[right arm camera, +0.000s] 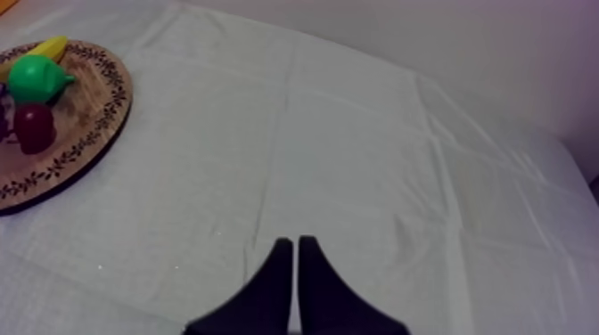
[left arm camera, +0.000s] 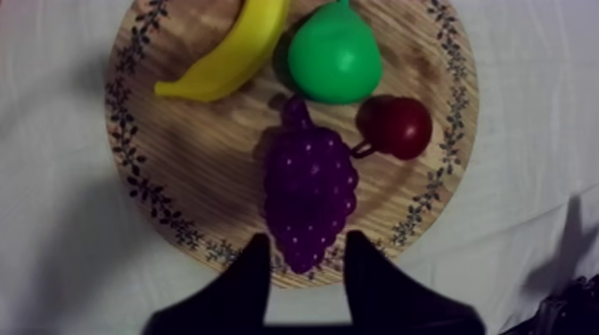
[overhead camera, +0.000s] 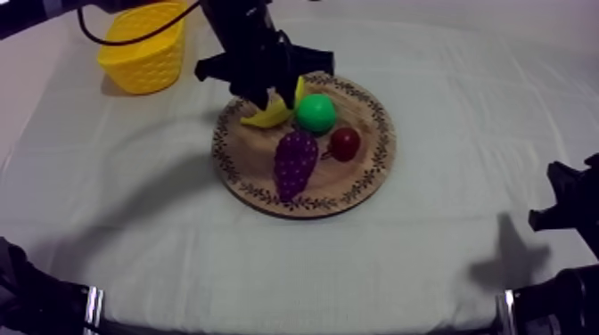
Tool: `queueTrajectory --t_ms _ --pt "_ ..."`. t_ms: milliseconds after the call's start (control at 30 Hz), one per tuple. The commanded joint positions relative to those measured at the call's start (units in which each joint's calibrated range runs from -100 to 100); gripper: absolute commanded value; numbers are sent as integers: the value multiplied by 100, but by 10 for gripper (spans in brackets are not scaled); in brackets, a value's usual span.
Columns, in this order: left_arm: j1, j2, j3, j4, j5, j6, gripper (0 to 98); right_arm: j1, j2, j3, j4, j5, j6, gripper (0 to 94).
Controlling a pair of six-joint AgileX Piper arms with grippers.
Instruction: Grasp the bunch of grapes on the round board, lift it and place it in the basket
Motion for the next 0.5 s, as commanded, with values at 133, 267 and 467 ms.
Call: queueTrajectory --t_ms 133,267,467 --pt "22 5 113 25 -56 237 694 1 2 -1 1 -1 -2 3" --pt "43 11 134 40 -193 226 725 1 2 -1 1 -1 -3 3" --pt "42 116 345 85 -411 188 726 1 2 -1 1 -1 -4 3"
